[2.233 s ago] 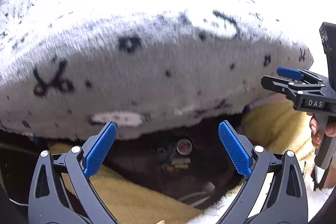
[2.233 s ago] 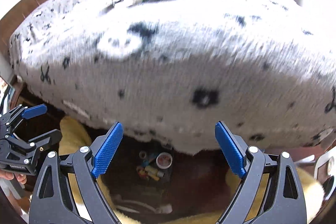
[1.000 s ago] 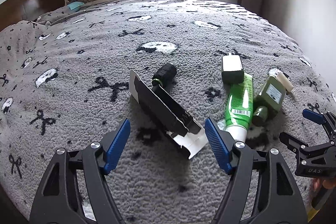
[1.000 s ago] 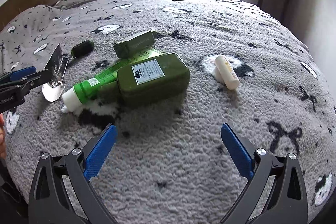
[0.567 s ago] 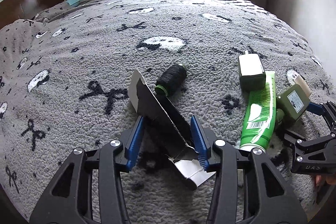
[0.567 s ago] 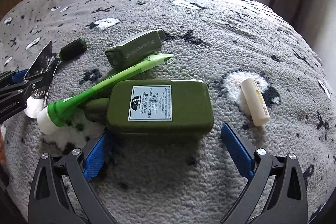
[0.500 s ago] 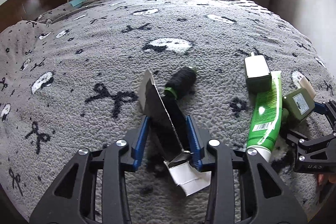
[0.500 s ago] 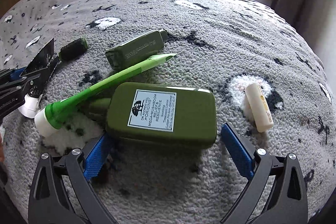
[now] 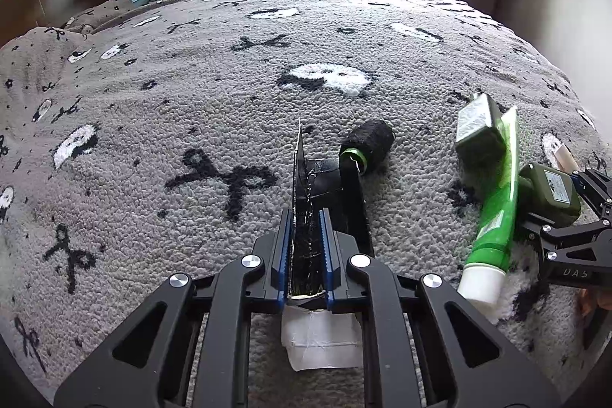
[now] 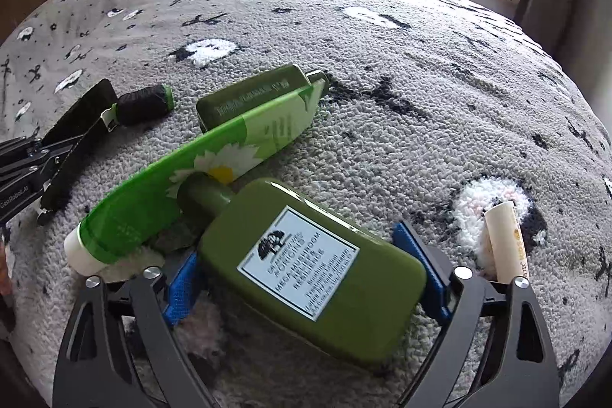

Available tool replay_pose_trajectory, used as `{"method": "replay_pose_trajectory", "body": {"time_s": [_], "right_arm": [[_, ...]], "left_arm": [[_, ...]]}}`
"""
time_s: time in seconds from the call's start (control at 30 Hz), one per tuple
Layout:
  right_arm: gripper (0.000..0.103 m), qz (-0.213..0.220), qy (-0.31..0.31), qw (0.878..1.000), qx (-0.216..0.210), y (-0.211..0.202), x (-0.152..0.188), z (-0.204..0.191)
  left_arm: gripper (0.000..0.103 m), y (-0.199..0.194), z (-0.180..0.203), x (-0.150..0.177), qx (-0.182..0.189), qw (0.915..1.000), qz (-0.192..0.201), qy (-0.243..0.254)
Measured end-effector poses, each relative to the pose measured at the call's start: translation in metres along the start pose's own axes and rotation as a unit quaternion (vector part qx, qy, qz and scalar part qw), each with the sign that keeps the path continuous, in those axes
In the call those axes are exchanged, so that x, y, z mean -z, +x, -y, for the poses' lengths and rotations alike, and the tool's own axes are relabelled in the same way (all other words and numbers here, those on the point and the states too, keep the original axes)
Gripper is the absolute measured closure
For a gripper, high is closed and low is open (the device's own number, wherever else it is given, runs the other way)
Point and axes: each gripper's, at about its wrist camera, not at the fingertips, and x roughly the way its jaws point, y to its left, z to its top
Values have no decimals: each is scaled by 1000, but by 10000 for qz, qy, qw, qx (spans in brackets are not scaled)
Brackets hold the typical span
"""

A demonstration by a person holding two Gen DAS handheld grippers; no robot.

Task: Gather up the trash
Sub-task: 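Lift both held items and carry them below the bed edge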

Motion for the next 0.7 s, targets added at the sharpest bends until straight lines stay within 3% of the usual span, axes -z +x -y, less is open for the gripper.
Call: {"method": "replay_pose_trajectory", "body": {"time_s": [0.3, 0.7], "right_arm": [[15, 57, 24, 10000, 22, -32, 24, -6], [15, 317, 176, 9991, 210, -120, 99, -12]], "left_arm": [[91, -32, 12, 20, 130, 9998, 90, 95], [91, -111, 34, 78, 450, 9982, 317, 233]]}}
